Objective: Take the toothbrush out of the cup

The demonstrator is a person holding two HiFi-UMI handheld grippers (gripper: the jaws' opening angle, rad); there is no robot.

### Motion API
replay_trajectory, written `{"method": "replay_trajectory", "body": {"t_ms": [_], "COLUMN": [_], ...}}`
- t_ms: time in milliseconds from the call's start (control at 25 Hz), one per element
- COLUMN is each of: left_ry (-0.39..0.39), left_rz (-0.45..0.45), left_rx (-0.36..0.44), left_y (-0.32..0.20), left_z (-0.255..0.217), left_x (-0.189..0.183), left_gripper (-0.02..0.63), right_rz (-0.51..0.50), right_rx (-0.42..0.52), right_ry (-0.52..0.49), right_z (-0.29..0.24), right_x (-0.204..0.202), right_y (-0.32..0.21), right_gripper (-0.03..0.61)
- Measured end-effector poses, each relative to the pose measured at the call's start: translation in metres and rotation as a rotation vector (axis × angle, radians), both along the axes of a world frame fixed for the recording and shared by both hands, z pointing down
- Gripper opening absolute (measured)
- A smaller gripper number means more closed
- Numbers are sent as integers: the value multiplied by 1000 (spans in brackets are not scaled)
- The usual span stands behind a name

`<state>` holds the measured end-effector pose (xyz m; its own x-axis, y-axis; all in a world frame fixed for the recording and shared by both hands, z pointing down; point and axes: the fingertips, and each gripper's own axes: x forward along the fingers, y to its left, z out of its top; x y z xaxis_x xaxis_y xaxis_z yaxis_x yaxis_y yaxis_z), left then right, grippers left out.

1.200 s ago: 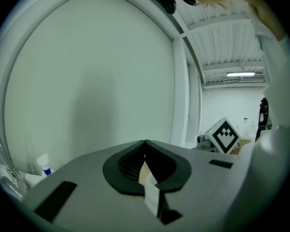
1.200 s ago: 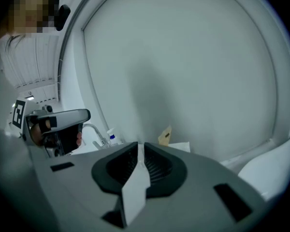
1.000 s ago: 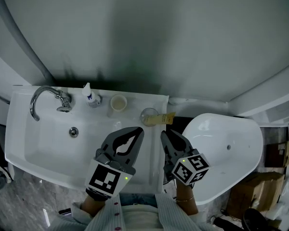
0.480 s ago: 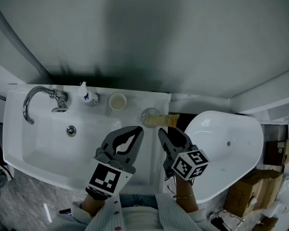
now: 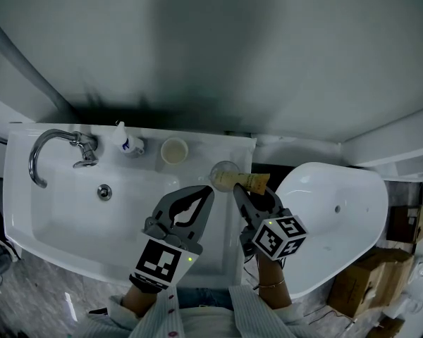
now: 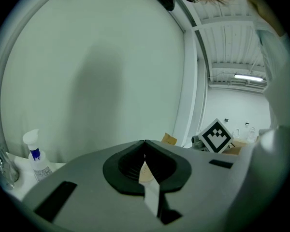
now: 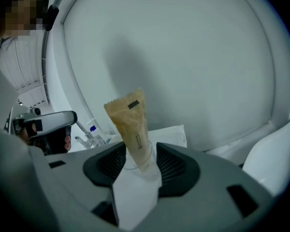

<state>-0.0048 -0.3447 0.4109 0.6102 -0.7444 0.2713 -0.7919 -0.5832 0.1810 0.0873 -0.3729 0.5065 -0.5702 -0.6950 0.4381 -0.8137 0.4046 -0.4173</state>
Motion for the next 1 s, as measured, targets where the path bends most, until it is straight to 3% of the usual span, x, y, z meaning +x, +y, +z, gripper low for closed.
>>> {"method": "replay_trajectory", "body": {"t_ms": [480, 1000], "left_ry": [2, 3], "left_rz": [-11, -2], "left_rx": [-18, -31], "left_y": [-10, -17], "left_z": [19, 28], "left_x": [-4, -5], "left_gripper": [17, 17], "right_rz": [18, 15], "right_rx": [22, 82], "right_ry": [33, 87], "right_z": [10, 6], "right_x": [-8, -10], "right_y": [-20, -24], "right_gripper": [185, 61]}}
